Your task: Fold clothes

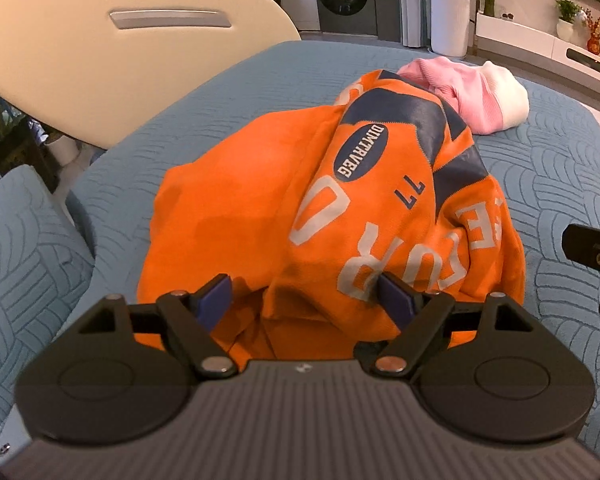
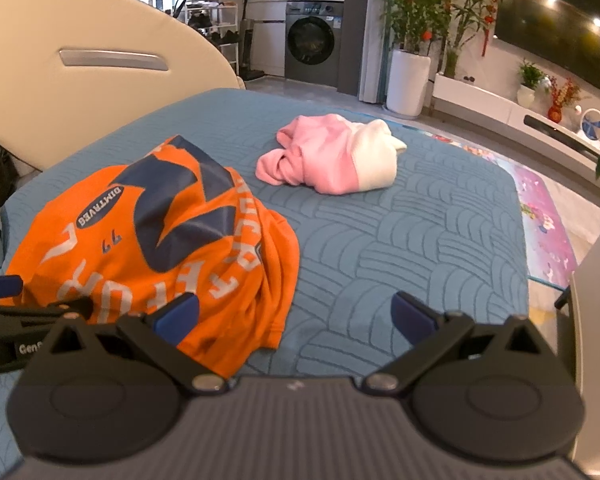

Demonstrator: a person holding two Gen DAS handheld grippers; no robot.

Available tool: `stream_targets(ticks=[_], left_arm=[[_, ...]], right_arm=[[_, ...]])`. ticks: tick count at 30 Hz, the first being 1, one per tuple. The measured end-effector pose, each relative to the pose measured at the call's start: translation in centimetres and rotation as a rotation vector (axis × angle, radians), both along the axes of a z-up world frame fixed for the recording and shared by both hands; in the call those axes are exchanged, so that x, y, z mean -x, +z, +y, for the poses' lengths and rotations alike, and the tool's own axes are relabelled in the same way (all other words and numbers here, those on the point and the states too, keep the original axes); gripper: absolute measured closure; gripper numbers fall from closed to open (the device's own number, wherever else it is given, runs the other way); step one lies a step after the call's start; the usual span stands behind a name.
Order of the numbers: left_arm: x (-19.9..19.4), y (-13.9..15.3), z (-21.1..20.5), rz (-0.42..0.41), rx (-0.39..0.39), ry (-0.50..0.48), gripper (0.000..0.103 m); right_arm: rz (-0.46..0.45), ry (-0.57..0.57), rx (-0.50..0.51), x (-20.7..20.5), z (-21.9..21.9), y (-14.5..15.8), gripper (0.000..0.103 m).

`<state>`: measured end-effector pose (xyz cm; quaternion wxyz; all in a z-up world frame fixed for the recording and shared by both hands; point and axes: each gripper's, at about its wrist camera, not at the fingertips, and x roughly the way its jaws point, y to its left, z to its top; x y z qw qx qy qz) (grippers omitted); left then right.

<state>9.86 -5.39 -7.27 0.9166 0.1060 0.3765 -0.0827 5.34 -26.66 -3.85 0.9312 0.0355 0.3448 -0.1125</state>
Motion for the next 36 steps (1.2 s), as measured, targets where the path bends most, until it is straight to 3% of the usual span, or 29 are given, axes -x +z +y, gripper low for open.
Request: stream_targets(ticks=[36], left_arm=[[-0.8,-1.2,0.1,0.039,0.034,0.035,0.021]], right_arm=[[0.012,0.024,0.003,-0.1,0.8,-0.3,0.000]])
